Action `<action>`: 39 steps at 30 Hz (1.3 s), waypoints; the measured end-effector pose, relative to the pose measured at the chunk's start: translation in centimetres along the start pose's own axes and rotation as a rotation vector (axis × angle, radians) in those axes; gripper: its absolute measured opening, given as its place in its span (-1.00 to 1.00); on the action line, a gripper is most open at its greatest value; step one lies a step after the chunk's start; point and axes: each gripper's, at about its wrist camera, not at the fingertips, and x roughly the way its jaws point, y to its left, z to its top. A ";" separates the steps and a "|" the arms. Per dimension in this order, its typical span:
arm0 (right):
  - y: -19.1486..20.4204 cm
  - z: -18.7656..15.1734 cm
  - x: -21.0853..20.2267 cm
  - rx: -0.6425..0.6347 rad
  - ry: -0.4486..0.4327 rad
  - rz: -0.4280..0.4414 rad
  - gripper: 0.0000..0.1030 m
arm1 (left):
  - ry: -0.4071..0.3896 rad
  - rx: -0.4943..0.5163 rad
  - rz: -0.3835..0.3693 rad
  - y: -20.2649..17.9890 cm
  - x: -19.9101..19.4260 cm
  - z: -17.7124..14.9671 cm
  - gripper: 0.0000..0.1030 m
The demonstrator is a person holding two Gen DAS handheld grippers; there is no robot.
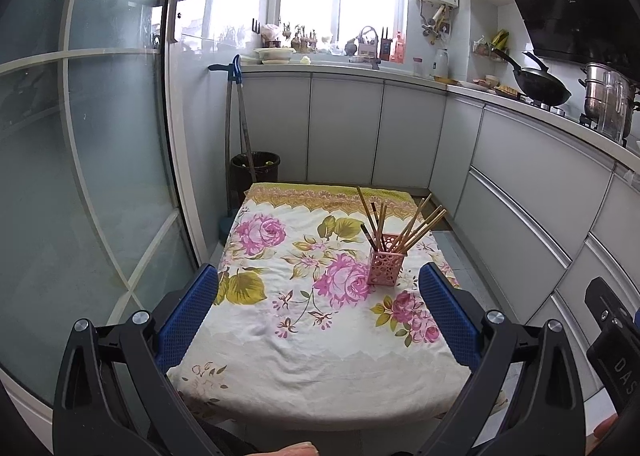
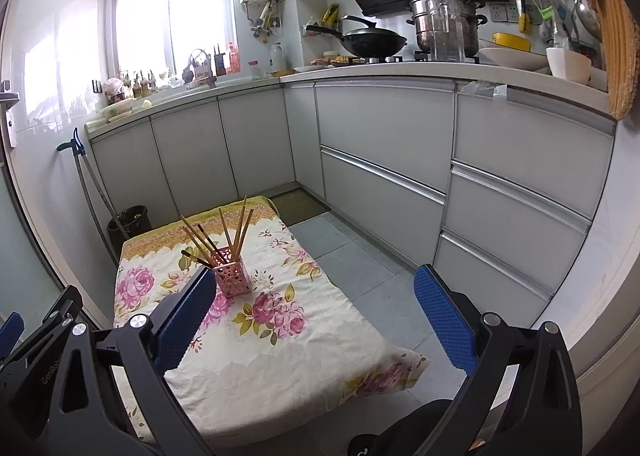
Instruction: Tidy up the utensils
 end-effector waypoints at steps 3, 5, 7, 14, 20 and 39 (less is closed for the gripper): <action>0.0 0.0 0.0 0.000 -0.001 -0.001 0.87 | 0.008 -0.005 0.001 0.1 0.1 0.1 0.86; 0.0 0.0 -0.1 0.000 -0.002 0.000 0.87 | 0.012 -0.005 0.001 0.2 0.2 0.1 0.86; 0.1 0.0 -0.1 -0.003 -0.005 -0.002 0.87 | 0.014 -0.009 -0.003 0.3 0.2 0.1 0.86; 0.7 -0.1 -0.8 -0.018 -0.044 -0.027 0.87 | 0.011 -0.022 0.002 0.7 0.1 0.1 0.86; 1.3 -0.3 -1.2 -0.031 -0.050 -0.024 0.87 | 0.005 -0.027 0.010 0.8 0.0 0.3 0.86; 1.6 -0.6 -0.6 -0.046 -0.007 -0.014 0.87 | 0.000 -0.046 0.033 1.2 0.0 0.3 0.86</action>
